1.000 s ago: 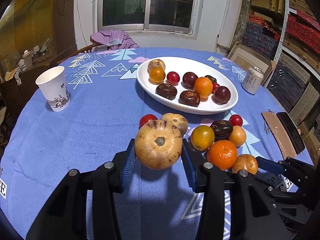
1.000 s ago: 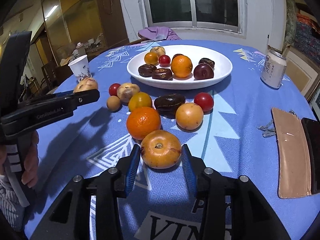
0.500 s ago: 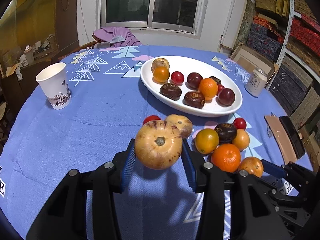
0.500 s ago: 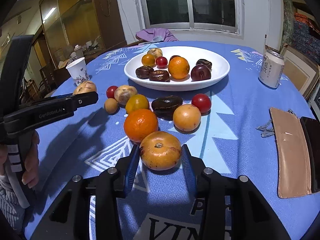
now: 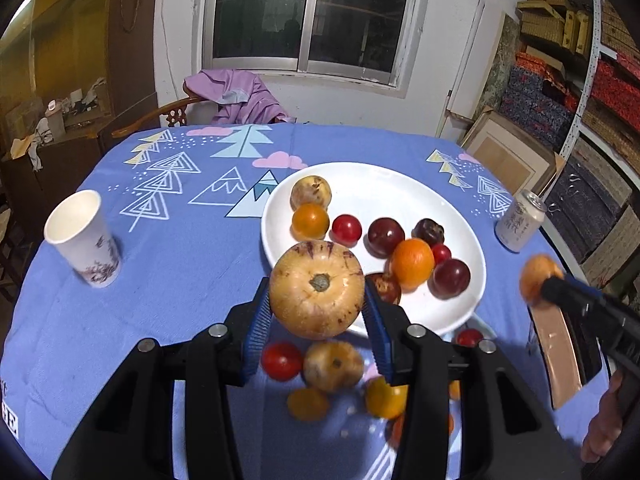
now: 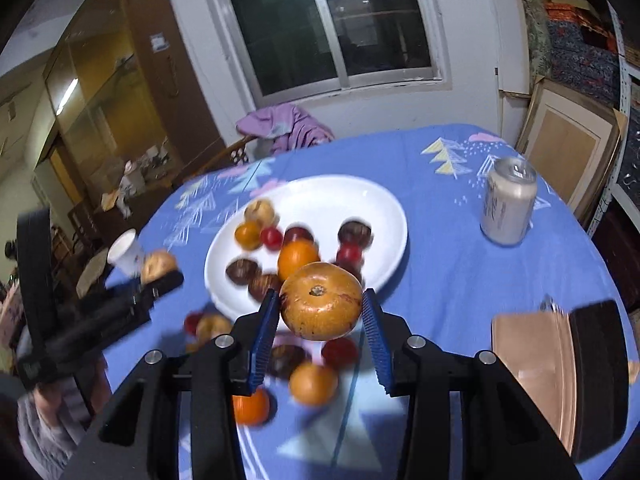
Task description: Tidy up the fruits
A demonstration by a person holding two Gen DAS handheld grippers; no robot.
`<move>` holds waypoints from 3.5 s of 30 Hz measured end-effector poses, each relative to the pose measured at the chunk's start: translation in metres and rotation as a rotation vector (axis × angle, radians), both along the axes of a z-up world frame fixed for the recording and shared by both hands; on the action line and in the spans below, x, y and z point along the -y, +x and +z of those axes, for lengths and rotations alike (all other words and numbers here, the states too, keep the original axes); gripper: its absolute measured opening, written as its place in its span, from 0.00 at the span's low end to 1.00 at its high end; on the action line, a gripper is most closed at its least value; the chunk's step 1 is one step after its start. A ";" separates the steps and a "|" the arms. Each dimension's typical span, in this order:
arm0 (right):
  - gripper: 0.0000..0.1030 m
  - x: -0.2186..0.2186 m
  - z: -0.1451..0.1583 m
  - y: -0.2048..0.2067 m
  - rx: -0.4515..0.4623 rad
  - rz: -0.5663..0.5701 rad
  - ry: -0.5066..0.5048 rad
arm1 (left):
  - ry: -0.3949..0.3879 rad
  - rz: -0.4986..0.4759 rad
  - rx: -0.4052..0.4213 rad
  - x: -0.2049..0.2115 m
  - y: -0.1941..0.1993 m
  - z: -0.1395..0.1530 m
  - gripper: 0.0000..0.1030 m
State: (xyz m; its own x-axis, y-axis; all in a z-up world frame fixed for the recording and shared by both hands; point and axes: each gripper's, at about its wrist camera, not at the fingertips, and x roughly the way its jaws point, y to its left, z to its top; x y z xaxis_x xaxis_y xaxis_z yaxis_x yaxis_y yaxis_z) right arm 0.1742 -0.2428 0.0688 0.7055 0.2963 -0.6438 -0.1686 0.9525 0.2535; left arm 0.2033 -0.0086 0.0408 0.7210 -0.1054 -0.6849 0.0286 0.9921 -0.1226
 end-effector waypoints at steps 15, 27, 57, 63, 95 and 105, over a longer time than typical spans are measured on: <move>0.42 -0.030 -0.044 0.093 -0.031 -0.027 -0.079 | 0.039 0.007 -0.043 0.014 0.076 -0.030 0.42; 0.56 -0.031 -0.046 0.095 -0.024 -0.032 -0.091 | 0.117 -0.014 0.006 0.029 0.070 -0.037 0.74; 0.71 0.015 -0.038 -0.068 0.014 -0.068 -0.011 | -0.003 0.175 -0.048 -0.087 -0.091 -0.049 0.91; 0.75 0.024 -0.036 -0.071 0.013 -0.081 0.038 | 0.122 0.109 0.008 -0.052 -0.097 -0.055 0.91; 0.83 0.016 -0.046 -0.067 -0.039 -0.083 0.032 | 0.080 -0.056 -0.117 -0.006 -0.045 -0.078 0.53; 0.84 0.014 -0.050 -0.065 -0.049 -0.086 0.015 | 0.026 -0.129 -0.112 -0.002 -0.043 -0.078 0.34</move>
State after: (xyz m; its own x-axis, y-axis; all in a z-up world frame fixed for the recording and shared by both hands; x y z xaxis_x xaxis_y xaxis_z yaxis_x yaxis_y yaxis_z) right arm 0.1089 -0.2564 0.0187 0.6966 0.2459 -0.6741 -0.0730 0.9589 0.2743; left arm 0.1601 -0.0070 -0.0376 0.6218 -0.1734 -0.7637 0.1439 0.9839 -0.1062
